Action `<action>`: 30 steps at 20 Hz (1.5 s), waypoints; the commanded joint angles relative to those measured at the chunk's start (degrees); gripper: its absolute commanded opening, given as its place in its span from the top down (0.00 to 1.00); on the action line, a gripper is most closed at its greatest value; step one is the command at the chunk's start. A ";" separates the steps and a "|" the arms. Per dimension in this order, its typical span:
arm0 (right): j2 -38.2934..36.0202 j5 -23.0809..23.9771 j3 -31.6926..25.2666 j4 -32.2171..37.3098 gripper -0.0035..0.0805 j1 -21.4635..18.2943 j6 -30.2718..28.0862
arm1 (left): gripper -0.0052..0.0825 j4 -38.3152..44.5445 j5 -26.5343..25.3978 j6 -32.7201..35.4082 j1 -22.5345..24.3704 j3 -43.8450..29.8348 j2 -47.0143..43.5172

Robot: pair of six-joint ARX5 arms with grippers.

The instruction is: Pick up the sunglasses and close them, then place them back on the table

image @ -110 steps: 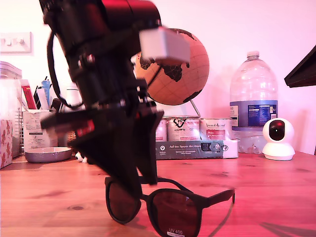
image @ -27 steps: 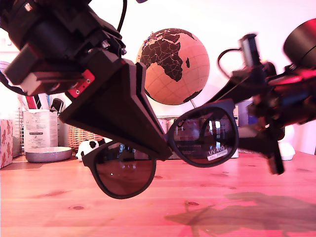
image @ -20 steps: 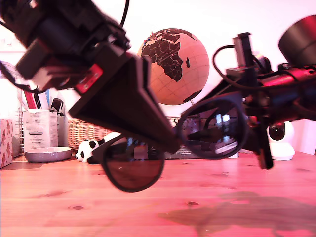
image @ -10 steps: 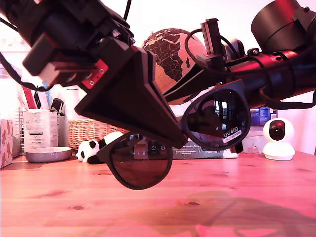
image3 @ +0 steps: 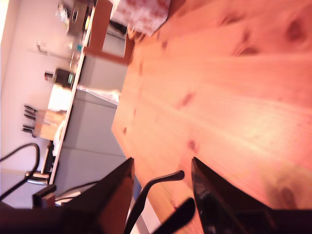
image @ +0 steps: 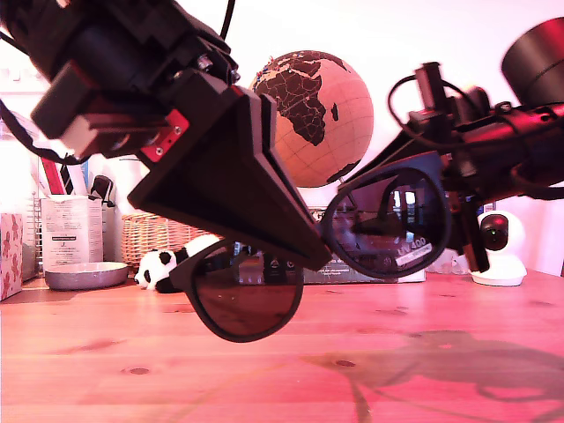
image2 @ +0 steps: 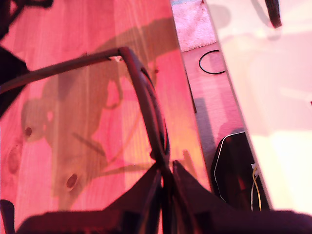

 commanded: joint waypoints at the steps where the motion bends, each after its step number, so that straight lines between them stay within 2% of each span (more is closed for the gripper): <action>1: 0.70 -1.09 1.44 0.24 0.56 -0.96 -1.01 | 0.96 0.44 0.39 -0.15 -0.20 -0.35 -0.59; 3: 0.70 -3.63 1.64 0.04 0.56 -3.04 -1.40 | 0.96 0.46 -0.20 -0.15 -0.20 -0.35 -0.59; 7: 0.70 -14.80 1.64 -2.05 0.56 -6.36 -1.42 | 0.96 1.36 -1.57 -0.20 -0.11 -0.35 -0.59; 9: 0.70 -17.44 1.64 -4.26 0.56 -7.56 -2.29 | 0.96 1.84 -2.43 -0.22 -0.02 -0.35 -0.59; 13: 0.70 -16.90 1.64 -9.11 0.56 -10.43 -6.21 | 0.96 2.25 -2.58 -0.22 0.68 -0.35 -0.59; 17: 0.70 -18.73 1.64 -10.45 0.57 -12.90 -8.94 | 0.96 2.12 -2.58 -0.22 0.79 -0.35 -0.59; 18: 0.70 -18.86 1.64 -10.51 0.60 -12.94 -8.90 | 0.96 2.12 -2.58 -0.20 0.83 -0.35 -0.59; 19: 0.70 -20.09 1.64 -10.54 0.69 -12.87 -8.92 | 0.96 2.21 -2.56 -0.17 0.96 -0.35 -0.59; 21: 0.70 -21.16 1.64 -10.49 0.98 -11.47 -9.42 | 0.96 2.29 -2.56 -0.17 1.27 -0.35 -0.59; 22: 0.70 -21.92 1.64 -10.51 0.97 -10.10 -11.21 | 0.96 2.29 -2.54 -0.17 1.31 -0.35 -0.59; 27: 0.70 -35.60 1.64 -10.56 0.97 -4.68 -23.47 | 0.96 2.64 -2.49 -0.17 1.31 -0.35 -0.59; 30: 0.70 -35.78 1.64 -12.00 0.97 -4.48 -27.87 | 0.96 2.64 -2.56 -0.17 1.31 -0.35 -0.92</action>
